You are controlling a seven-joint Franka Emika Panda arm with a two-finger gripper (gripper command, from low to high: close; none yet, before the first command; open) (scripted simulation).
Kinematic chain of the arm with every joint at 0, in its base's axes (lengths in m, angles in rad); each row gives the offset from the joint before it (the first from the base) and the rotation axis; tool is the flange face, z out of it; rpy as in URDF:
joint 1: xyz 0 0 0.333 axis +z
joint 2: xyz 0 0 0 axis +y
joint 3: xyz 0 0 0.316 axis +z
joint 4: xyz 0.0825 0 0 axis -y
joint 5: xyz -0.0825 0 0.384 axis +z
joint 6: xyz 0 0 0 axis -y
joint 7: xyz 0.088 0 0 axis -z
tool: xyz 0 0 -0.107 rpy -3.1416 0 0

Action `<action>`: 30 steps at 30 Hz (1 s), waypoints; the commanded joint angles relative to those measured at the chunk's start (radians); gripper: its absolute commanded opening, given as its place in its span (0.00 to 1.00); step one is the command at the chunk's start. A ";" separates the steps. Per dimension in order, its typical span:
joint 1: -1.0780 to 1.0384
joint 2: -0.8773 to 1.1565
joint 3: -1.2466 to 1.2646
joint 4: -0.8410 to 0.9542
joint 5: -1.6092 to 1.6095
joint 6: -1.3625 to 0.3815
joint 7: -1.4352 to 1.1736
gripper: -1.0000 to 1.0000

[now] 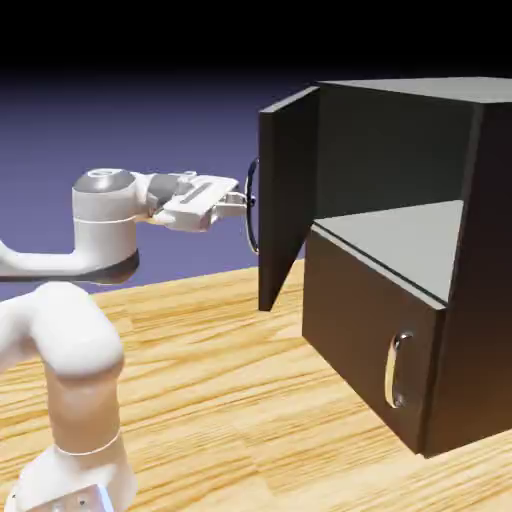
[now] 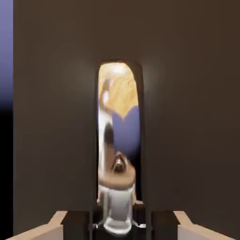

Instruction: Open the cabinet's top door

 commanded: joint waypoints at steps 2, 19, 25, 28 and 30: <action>0.026 0.007 0.073 0.017 0.080 -0.070 -0.009 0.00; -0.167 0.251 0.666 0.470 0.598 -0.678 0.011 0.00; -0.356 0.293 0.818 0.687 0.688 -0.853 0.004 0.00; -0.454 0.298 0.882 0.796 0.722 -0.933 -0.006 0.00; -0.519 0.297 0.921 0.869 0.742 -0.985 -0.015 0.00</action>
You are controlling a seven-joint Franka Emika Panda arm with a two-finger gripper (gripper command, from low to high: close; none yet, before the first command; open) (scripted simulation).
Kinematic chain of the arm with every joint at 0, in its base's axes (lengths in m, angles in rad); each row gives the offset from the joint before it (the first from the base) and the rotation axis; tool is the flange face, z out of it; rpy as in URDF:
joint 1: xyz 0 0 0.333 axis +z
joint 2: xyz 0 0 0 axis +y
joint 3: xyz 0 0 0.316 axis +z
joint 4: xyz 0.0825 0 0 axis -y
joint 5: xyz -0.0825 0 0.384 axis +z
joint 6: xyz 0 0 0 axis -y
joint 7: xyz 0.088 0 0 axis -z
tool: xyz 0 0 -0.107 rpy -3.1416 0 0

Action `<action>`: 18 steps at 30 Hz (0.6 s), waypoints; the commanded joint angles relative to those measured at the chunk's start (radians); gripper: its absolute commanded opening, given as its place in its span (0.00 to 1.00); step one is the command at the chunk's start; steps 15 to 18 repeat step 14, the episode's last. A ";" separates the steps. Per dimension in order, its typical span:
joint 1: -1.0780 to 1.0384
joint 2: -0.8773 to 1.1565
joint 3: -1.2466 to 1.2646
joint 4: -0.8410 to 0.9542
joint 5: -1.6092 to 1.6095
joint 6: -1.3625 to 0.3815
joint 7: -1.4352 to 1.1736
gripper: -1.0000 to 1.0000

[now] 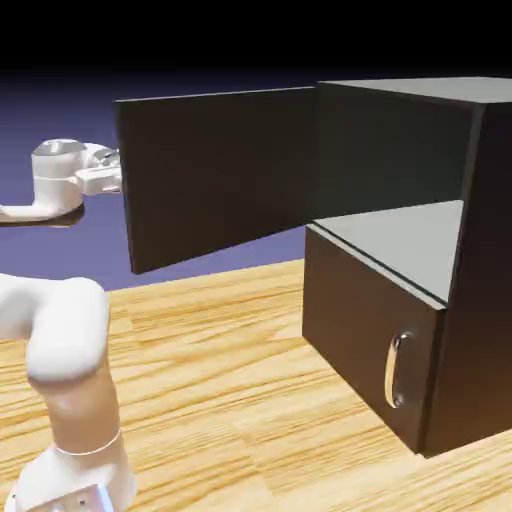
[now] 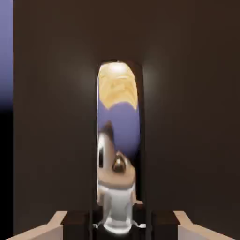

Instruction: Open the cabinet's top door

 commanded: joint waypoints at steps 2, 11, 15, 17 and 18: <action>-0.065 -0.005 0.035 0.073 0.017 -0.049 -0.011 0.00; -0.344 -0.051 0.156 0.399 0.070 -0.266 -0.076 0.00; -0.401 -0.064 0.175 0.470 0.076 -0.311 -0.093 1.00; -0.401 -0.064 0.175 0.470 0.076 -0.311 -0.093 1.00; -0.401 -0.064 0.175 0.470 0.076 -0.311 -0.093 1.00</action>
